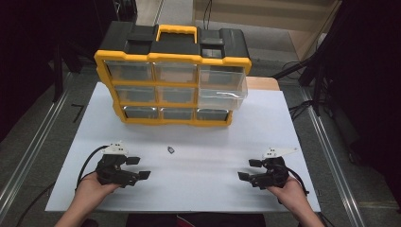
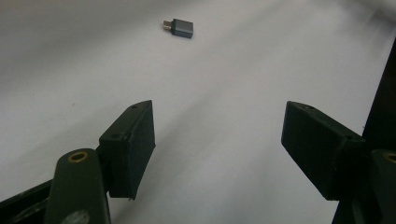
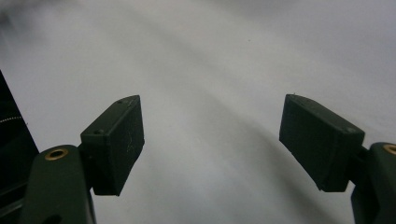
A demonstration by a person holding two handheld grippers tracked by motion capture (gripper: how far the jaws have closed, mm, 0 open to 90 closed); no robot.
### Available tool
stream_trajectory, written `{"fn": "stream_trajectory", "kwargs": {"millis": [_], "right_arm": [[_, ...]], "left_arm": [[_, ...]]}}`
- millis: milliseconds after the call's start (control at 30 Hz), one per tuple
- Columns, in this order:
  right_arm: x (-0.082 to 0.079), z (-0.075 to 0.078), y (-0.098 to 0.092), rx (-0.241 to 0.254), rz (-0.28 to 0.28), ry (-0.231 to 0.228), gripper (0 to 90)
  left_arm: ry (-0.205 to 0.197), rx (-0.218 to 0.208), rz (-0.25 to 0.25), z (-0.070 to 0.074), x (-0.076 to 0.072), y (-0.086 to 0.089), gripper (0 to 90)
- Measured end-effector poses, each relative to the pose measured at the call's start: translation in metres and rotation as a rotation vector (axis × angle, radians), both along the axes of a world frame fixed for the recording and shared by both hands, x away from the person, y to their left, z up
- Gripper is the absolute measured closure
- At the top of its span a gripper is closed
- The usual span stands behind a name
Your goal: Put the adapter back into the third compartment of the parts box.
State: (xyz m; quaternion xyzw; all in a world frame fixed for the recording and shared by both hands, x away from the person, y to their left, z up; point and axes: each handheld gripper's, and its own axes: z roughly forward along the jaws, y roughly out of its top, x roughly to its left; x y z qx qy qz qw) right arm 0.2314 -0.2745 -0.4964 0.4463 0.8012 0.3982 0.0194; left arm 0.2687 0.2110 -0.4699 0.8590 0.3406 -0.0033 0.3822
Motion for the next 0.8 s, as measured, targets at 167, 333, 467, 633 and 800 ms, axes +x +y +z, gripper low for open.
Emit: {"fn": "stream_trajectory", "kwargs": {"millis": [167, 333, 467, 633, 800], "right_arm": [[0.000, 0.000, 0.000, -0.004, -0.002, 0.003, 20.1], [0.000, 0.000, 0.000, 0.001, 0.006, 0.004, 20.2], [0.001, -0.001, 0.004, -0.012, 0.004, 0.007, 20.1], [0.001, 0.001, 0.007, -0.018, 0.014, -0.004, 20.1], [-0.002, 0.008, 0.018, -0.045, 0.051, -0.045, 20.1]], "left_arm": [[0.000, 0.003, 0.003, 0.000, 0.000, 0.000, 27.3], [0.002, 0.007, 0.000, 0.000, 0.000, 0.000, 27.3], [0.002, 0.008, 0.003, -0.001, 0.000, 0.000, 27.3], [0.002, 0.005, 0.006, 0.000, 0.000, 0.000, 27.3], [0.007, -0.004, 0.001, 0.000, 0.001, 0.000, 27.3]]}}
